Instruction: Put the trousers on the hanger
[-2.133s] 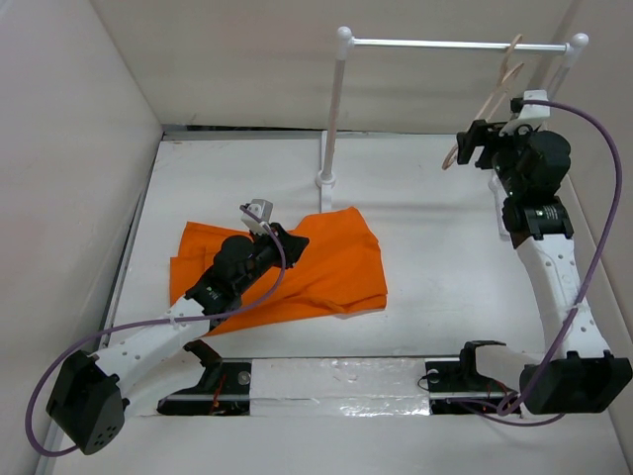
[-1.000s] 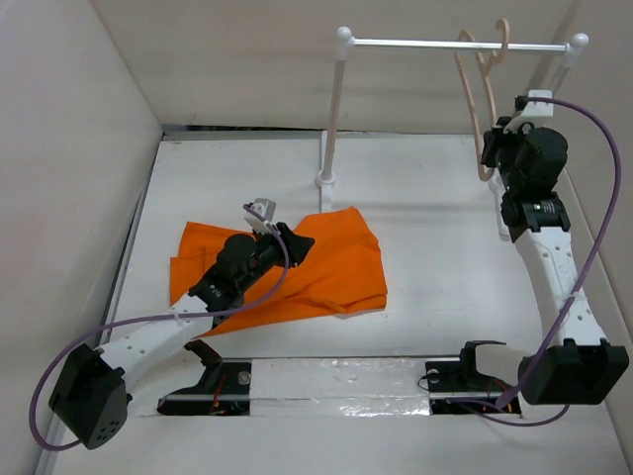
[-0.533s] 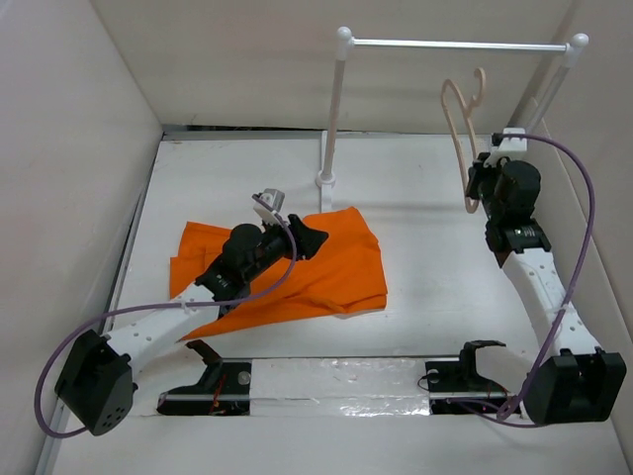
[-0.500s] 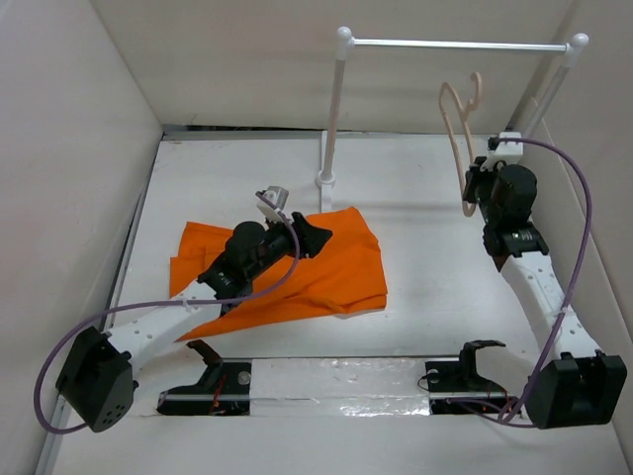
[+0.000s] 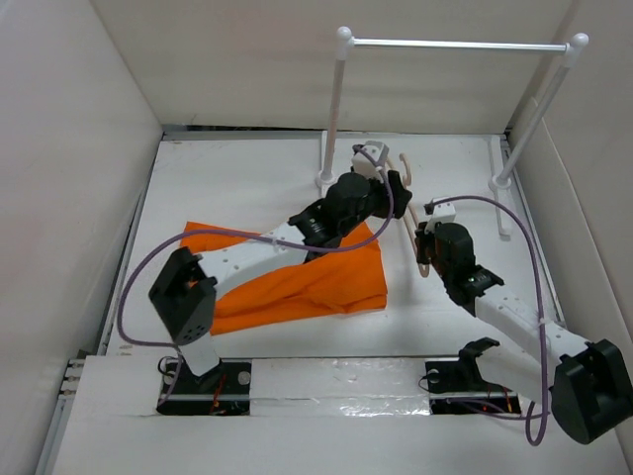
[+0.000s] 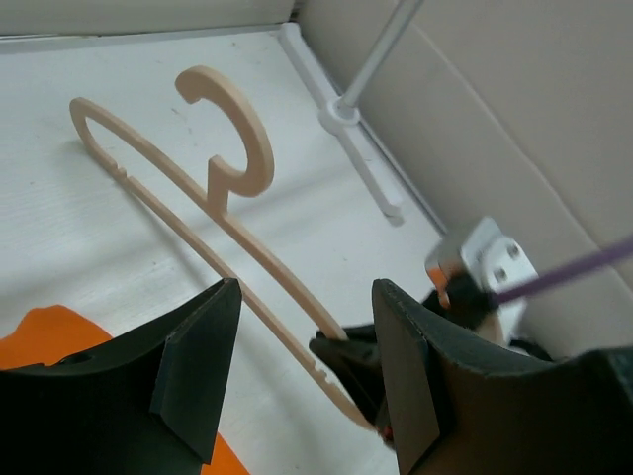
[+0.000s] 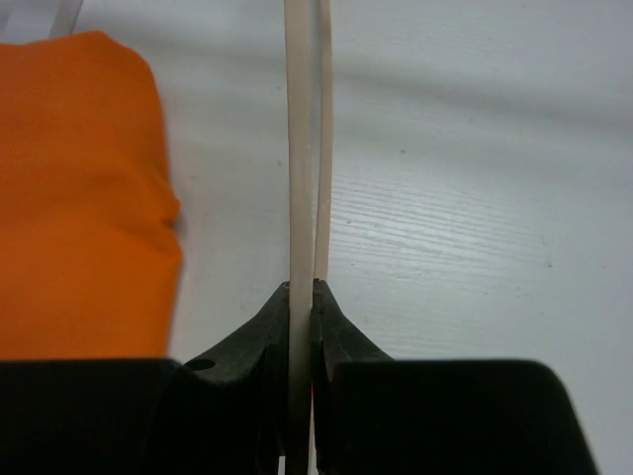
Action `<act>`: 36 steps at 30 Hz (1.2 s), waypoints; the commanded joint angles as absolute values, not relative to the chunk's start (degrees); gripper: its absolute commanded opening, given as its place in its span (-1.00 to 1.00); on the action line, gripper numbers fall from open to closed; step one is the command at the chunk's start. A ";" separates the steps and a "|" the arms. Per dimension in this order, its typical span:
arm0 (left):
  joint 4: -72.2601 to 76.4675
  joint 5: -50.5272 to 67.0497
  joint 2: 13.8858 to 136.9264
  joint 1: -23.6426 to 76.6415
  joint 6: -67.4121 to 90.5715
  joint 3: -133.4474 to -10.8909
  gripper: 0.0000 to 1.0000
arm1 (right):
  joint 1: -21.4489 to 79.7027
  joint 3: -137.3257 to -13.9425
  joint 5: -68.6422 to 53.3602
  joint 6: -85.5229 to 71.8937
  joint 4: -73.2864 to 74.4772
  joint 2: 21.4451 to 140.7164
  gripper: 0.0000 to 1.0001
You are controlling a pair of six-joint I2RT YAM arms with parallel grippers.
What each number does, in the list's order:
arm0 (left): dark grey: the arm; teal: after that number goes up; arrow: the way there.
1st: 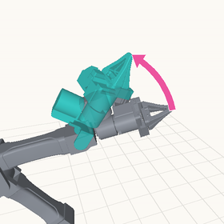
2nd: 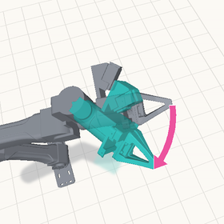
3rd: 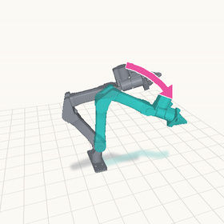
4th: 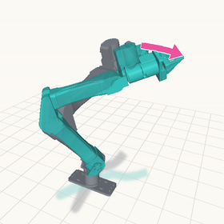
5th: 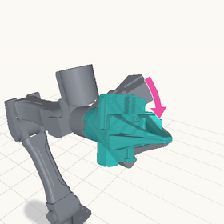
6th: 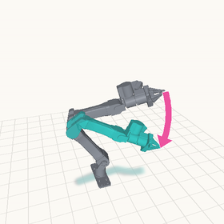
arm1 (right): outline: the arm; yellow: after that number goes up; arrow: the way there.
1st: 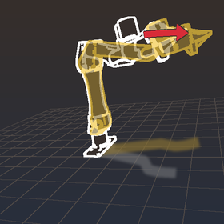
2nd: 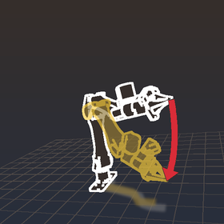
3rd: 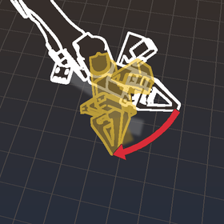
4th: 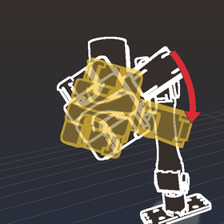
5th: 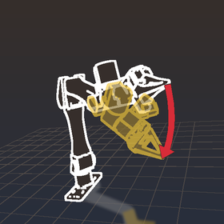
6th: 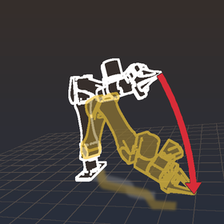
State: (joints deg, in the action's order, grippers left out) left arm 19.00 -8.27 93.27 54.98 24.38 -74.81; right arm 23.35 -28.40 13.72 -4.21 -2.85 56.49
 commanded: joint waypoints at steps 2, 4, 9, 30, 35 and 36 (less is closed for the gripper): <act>12.06 -13.00 101.93 54.76 20.83 -88.11 0.06 | 27.59 -27.25 18.45 -7.38 -10.37 58.44 -1.00; 8.27 -14.06 107.56 54.76 20.66 -92.44 0.06 | 28.21 -26.55 18.72 -7.73 -11.33 58.62 -1.00; 9.74 -17.49 112.58 54.23 21.97 -96.24 0.06 | 28.74 -25.49 18.46 -7.91 -12.04 58.36 -1.00; 10.81 -21.97 121.29 53.09 20.83 -105.47 -0.18 | 31.64 -24.52 19.69 -8.96 -13.36 61.52 -1.00; 16.42 -20.14 118.13 53.78 20.48 -99.43 -0.07 | 31.65 -24.35 20.83 -8.79 -13.45 61.52 -1.00; 17.13 -20.30 116.91 53.79 20.13 -98.62 0.00 | 31.64 -24.43 20.40 -8.70 -13.62 61.52 -1.00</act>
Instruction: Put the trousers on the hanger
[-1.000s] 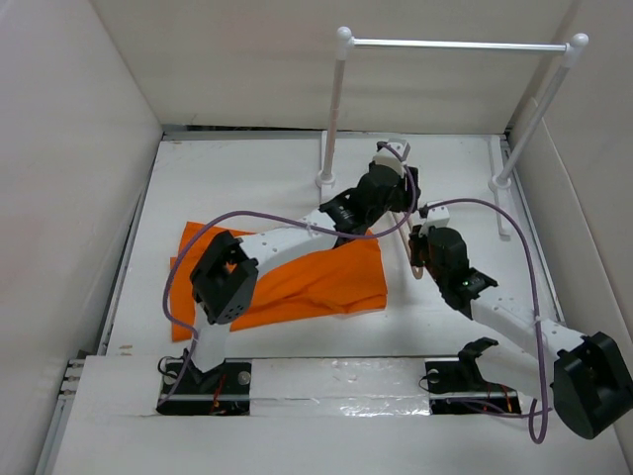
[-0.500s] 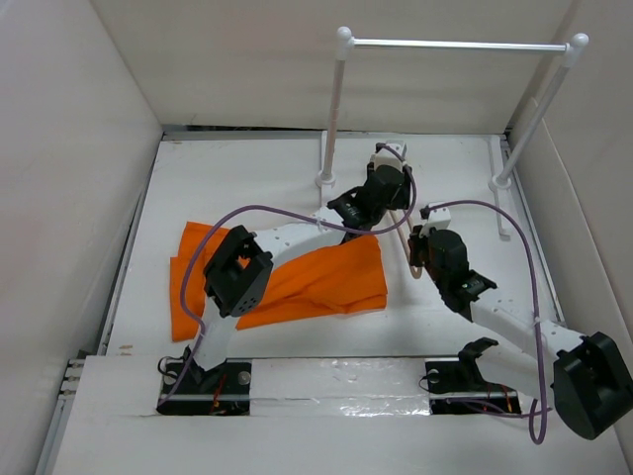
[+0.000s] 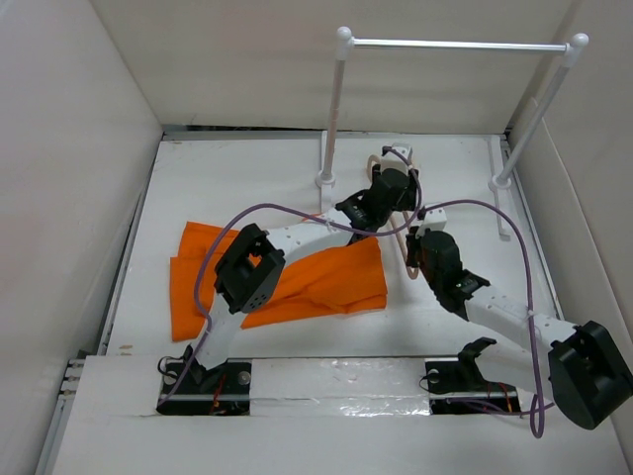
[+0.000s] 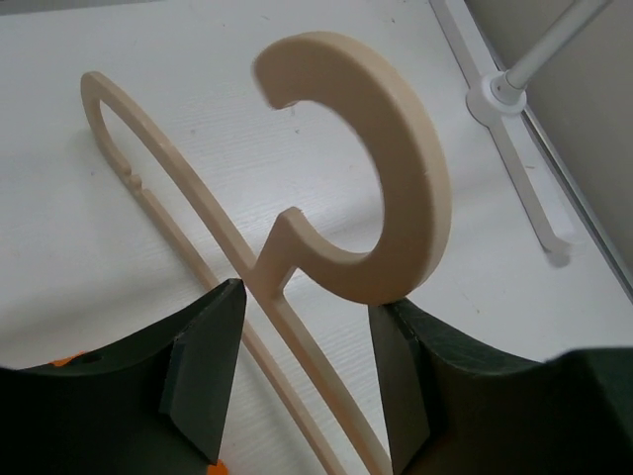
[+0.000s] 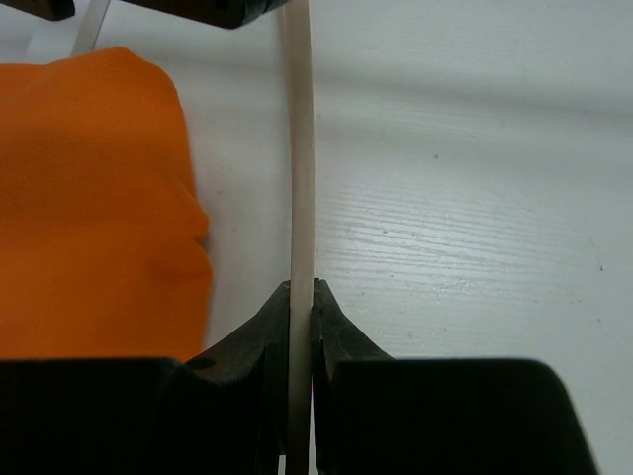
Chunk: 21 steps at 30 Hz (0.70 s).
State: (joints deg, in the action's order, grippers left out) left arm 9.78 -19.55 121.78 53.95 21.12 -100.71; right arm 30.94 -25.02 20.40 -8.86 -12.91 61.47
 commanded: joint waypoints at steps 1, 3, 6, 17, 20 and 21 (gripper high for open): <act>17.92 -21.00 116.37 54.66 19.43 -97.92 0.02 | 31.64 -24.43 20.04 -8.61 -13.54 61.52 -1.00; 19.41 -21.62 115.23 55.20 18.81 -96.07 0.08 | 31.64 -24.61 20.04 -8.26 -13.27 61.17 -1.00; 18.90 -21.27 114.18 55.20 18.81 -95.54 0.10 | 30.50 -24.43 19.60 -8.09 -13.27 60.91 -1.00; 20.66 -22.94 112.76 55.20 17.58 -96.21 0.04 | 29.44 -23.64 17.85 -7.65 -12.74 58.71 -1.00; 17.06 -22.33 116.27 55.20 16.88 -101.24 0.04 | 29.97 -23.64 17.49 -7.56 -13.19 59.06 -1.00; 16.18 -21.37 117.32 55.20 16.96 -102.56 0.04 | 30.58 -23.73 17.84 -7.47 -12.75 59.15 -1.00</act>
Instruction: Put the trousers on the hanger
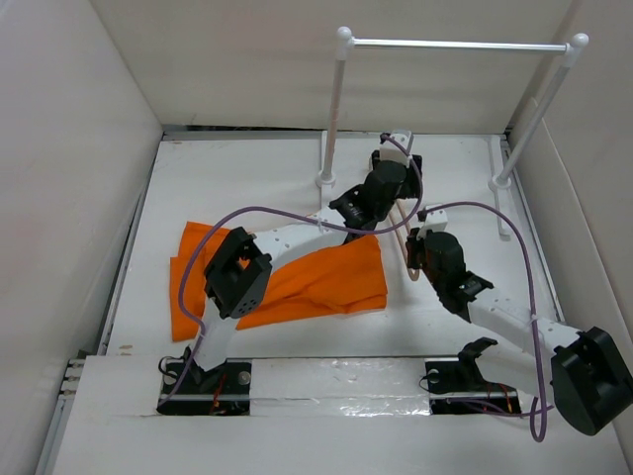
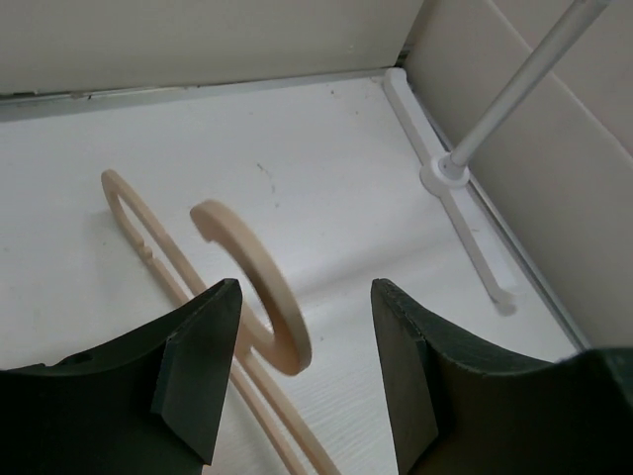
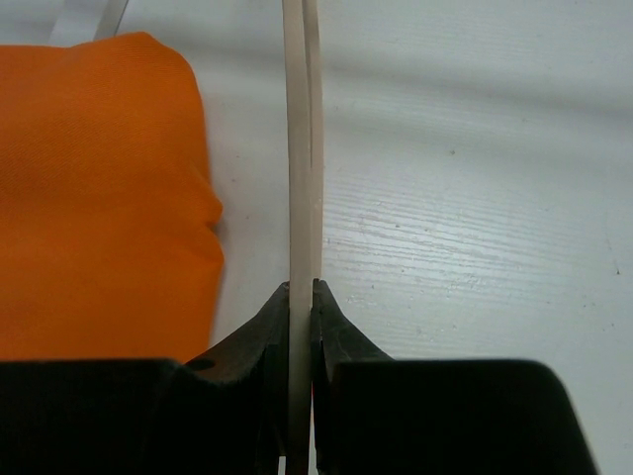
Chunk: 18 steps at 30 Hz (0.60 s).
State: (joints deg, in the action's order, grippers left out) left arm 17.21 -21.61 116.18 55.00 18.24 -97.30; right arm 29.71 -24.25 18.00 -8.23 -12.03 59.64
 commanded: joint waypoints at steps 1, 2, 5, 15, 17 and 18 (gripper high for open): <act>15.74 -21.36 117.86 55.20 16.88 -102.57 0.04 | 30.59 -23.73 18.10 -7.47 -12.66 59.06 -1.00; 15.21 -21.53 118.21 55.20 16.88 -103.87 0.02 | 30.59 -23.38 18.37 -7.56 -12.74 58.80 -1.00; 13.97 -23.54 118.74 55.20 16.70 -104.24 -0.12 | 30.59 -23.20 18.37 -7.56 -13.27 58.62 -1.00; 9.68 -23.03 120.14 54.05 18.02 -105.37 -0.01 | 30.59 -24.17 19.25 -7.47 -12.21 58.45 -1.00; 7.74 -23.64 120.41 54.05 18.02 -105.82 -0.01 | 30.59 -24.43 19.25 -7.21 -12.22 58.53 -1.00; 7.91 -23.64 120.15 54.05 18.02 -105.56 -0.09 | 30.59 -24.61 19.25 -7.29 -11.69 58.54 -1.00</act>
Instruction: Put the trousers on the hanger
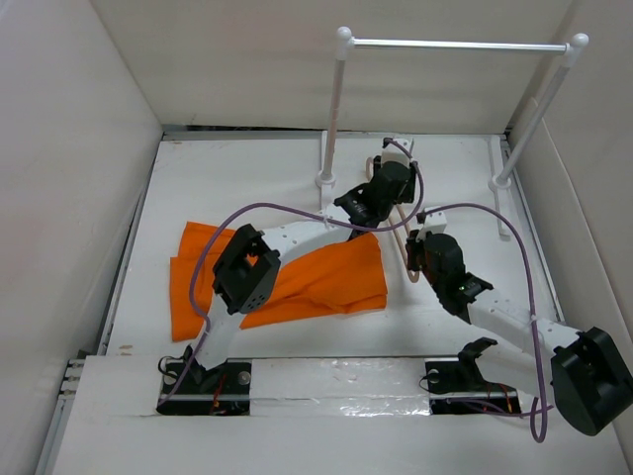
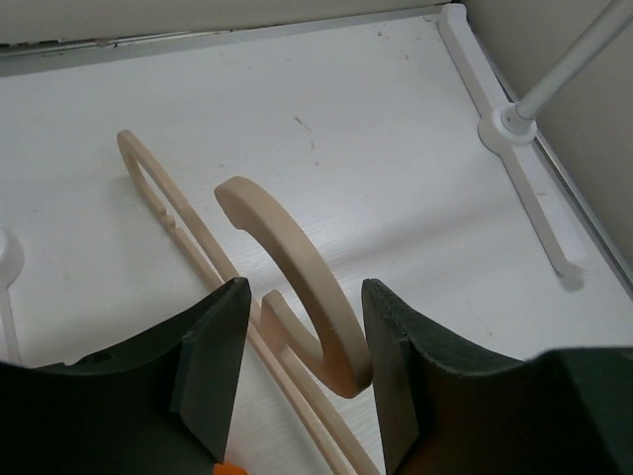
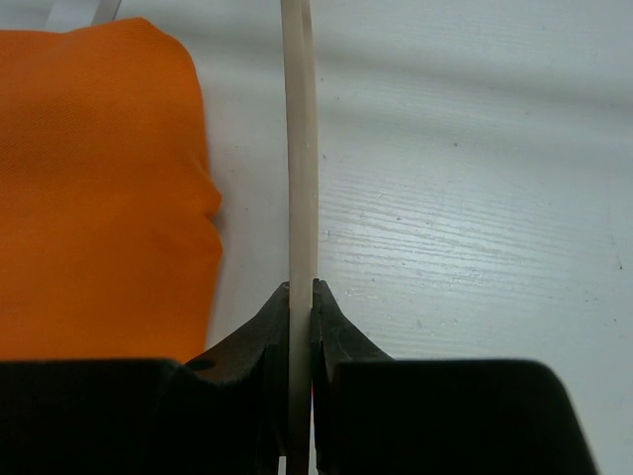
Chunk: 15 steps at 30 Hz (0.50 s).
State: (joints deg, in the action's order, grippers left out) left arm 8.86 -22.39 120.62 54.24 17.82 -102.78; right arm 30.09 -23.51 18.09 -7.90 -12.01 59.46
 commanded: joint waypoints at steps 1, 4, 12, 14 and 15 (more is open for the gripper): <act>8.52 -23.47 119.97 54.05 18.02 -105.30 -0.15 | 30.59 -24.70 19.25 -7.29 -11.60 58.45 -1.00; 7.65 -23.12 119.62 54.05 18.28 -105.47 -0.50 | 30.59 -24.35 19.16 -7.56 -11.78 58.53 -1.00; 11.24 -23.12 112.79 54.05 23.28 -93.98 -1.00 | 31.11 -23.91 16.97 -7.47 -8.19 54.32 -0.09; 15.11 -22.42 110.75 54.05 25.30 -88.28 -1.00 | 31.11 -23.64 16.09 -7.30 -6.60 51.95 0.10; 15.99 -22.06 109.18 54.05 27.75 -86.68 -1.00 | 31.11 -23.38 14.87 -7.12 -5.63 51.07 0.11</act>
State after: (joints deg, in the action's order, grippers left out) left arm 13.02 -22.90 115.61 54.26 23.75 -91.24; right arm 30.87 -23.49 16.51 -7.75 -7.29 54.02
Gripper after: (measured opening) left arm 0.051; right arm 0.545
